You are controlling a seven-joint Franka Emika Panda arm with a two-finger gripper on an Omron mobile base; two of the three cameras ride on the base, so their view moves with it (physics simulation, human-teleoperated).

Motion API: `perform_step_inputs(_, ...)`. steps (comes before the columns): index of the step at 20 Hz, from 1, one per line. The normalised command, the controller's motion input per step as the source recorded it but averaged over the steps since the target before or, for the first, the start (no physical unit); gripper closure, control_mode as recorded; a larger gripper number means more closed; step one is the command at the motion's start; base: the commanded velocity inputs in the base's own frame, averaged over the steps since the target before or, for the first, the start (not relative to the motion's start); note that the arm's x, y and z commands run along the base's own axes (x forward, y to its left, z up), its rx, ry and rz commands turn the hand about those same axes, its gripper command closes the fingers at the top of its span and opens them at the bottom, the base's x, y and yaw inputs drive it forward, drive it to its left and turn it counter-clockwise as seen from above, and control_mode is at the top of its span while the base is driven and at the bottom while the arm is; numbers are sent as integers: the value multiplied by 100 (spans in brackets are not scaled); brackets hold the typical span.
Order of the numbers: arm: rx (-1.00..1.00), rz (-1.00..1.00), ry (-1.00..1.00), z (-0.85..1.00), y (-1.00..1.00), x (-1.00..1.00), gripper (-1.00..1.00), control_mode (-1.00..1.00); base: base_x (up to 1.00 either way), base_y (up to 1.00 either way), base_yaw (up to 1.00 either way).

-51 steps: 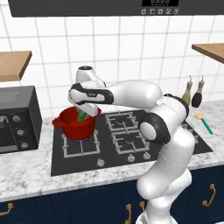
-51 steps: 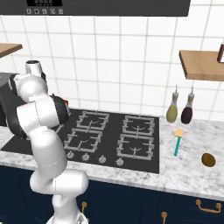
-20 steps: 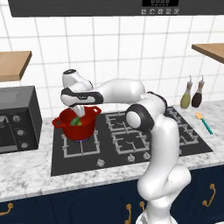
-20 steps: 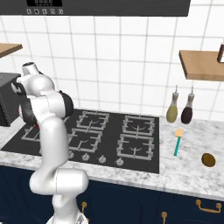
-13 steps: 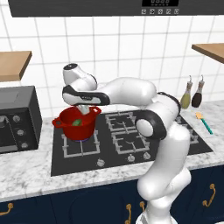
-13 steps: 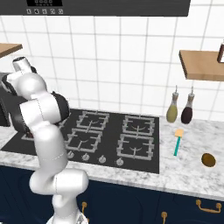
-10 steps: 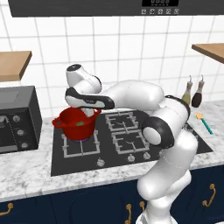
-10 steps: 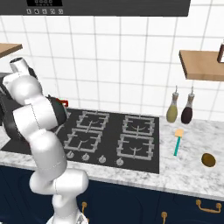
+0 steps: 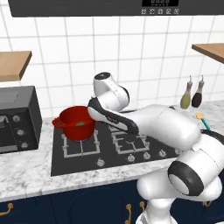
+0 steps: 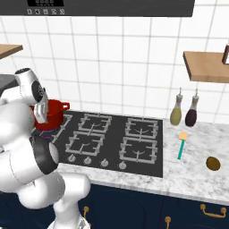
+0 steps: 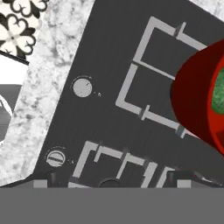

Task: Put the avocado and broccoli in the pot. Retrieve the spatula and lightly stir the vegetables in the pot.

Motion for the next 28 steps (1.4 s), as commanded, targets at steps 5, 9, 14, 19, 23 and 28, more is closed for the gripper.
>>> perform_step_inputs(5, -11, 0, 0, 0, -100, -76, -100, -100, 0, 0, 0)
perform_step_inputs(9, -23, -2, 0, 5, -100, -52, -100, -100, 0, 0, 0)
perform_step_inputs(14, -33, -4, 1, 12, -100, -29, -100, -100, 0, 0, 0)
perform_step_inputs(19, -19, -10, 0, 25, -100, -30, -100, -100, 0, 0, 0)
perform_step_inputs(23, 0, -34, 3, 11, -100, -17, -100, -100, 0, 0, 0)
perform_step_inputs(28, -6, -40, 0, 0, -100, -3, -100, -100, 0, 0, 0)
